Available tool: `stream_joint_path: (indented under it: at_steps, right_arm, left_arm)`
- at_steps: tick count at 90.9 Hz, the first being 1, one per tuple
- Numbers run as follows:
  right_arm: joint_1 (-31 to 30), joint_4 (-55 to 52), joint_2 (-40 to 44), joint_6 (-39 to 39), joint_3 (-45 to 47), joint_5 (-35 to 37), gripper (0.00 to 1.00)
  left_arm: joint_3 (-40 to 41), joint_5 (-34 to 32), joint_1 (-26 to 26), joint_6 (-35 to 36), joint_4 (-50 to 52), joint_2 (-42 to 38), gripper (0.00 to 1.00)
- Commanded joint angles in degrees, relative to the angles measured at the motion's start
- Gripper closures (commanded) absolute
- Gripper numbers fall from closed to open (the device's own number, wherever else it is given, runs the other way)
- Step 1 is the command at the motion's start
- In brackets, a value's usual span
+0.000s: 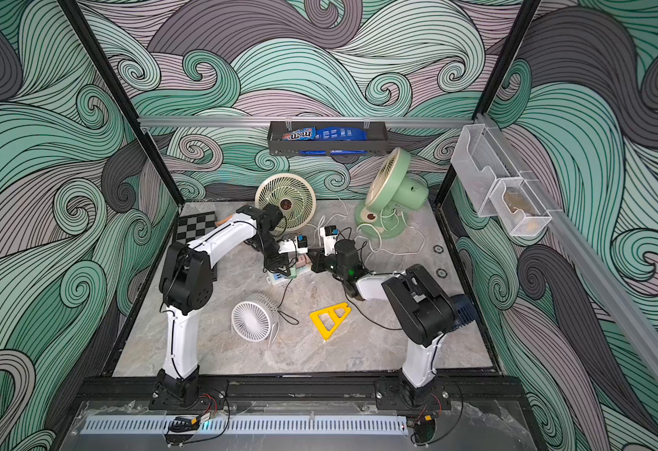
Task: Unplug the desk fan from the power strip
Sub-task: Place the plug at the center of the board.
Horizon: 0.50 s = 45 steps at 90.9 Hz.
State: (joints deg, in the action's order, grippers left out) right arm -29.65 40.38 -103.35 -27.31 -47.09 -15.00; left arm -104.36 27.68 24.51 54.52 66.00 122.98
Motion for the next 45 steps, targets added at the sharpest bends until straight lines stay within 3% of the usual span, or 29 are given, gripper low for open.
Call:
stream_joint_path:
  at_steps: [1, 19, 34, 45]
  right_arm:
    - [-0.1, -5.1, 1.6, 3.2, -1.1, -3.9, 0.92]
    - [-0.1, -7.9, 2.6, 4.0, -1.5, -3.8, 0.87]
    - [-0.1, -9.6, 3.5, 5.6, -1.7, -4.0, 0.81]
    - [0.0, -11.2, 3.9, 7.5, -1.9, -4.9, 0.78]
  left_arm:
    - [-1.6, 0.9, 0.0, 0.0, 2.0, 1.6, 1.0]
    - [-1.1, -0.3, 0.0, -0.9, -0.1, 0.7, 0.92]
    - [-0.5, -1.3, 0.0, -0.9, -0.4, 0.2, 0.72]
    - [-0.6, -1.9, -0.1, -1.3, -0.6, -0.1, 0.64]
